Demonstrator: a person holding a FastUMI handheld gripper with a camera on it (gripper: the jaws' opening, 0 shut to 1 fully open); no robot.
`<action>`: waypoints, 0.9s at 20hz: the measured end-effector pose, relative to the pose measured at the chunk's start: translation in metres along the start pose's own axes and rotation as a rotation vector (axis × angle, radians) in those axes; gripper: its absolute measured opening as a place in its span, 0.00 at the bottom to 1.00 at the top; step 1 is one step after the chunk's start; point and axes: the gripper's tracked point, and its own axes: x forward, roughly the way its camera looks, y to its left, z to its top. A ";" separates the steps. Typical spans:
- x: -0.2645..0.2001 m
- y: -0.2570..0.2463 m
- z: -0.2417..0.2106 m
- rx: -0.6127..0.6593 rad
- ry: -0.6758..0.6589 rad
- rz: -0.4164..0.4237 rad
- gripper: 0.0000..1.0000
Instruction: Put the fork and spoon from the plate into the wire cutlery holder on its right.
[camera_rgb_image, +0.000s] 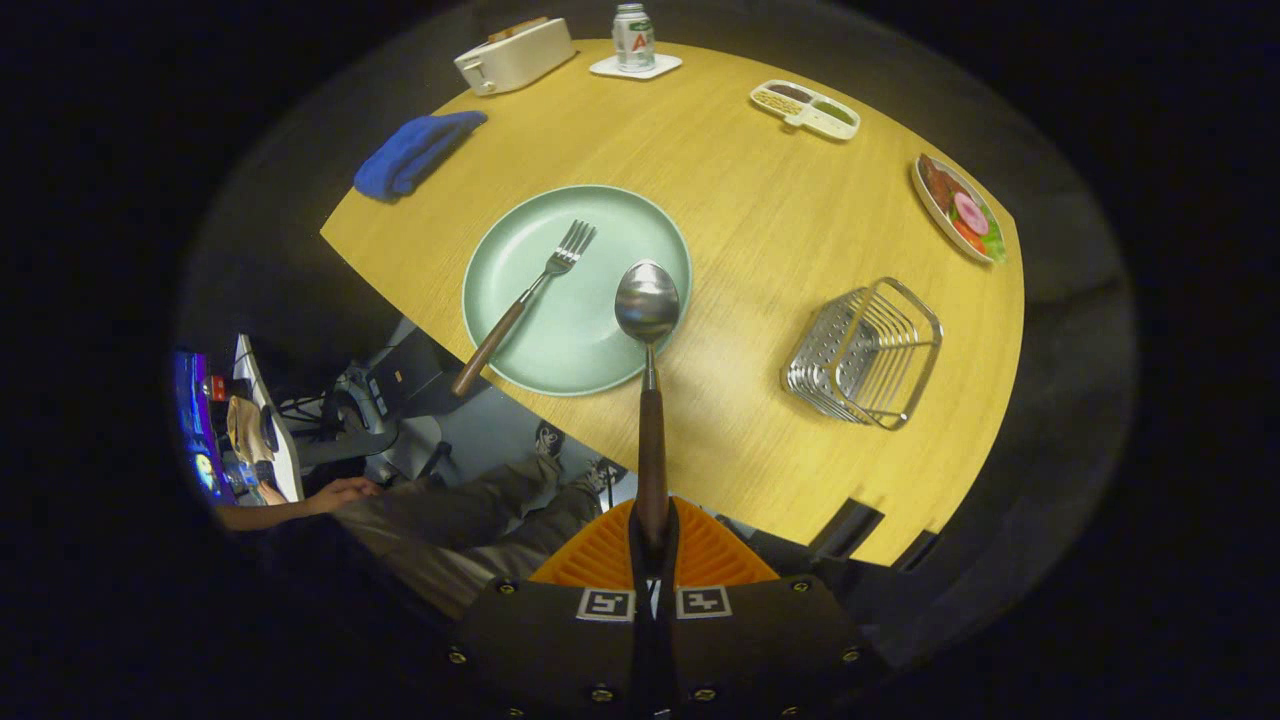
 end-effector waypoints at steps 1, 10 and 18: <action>-0.013 -0.008 -0.004 0.022 0.014 0.007 0.01; -0.066 -0.098 -0.023 0.152 0.167 -0.065 0.01; -0.034 -0.121 0.006 0.233 0.290 -0.019 0.01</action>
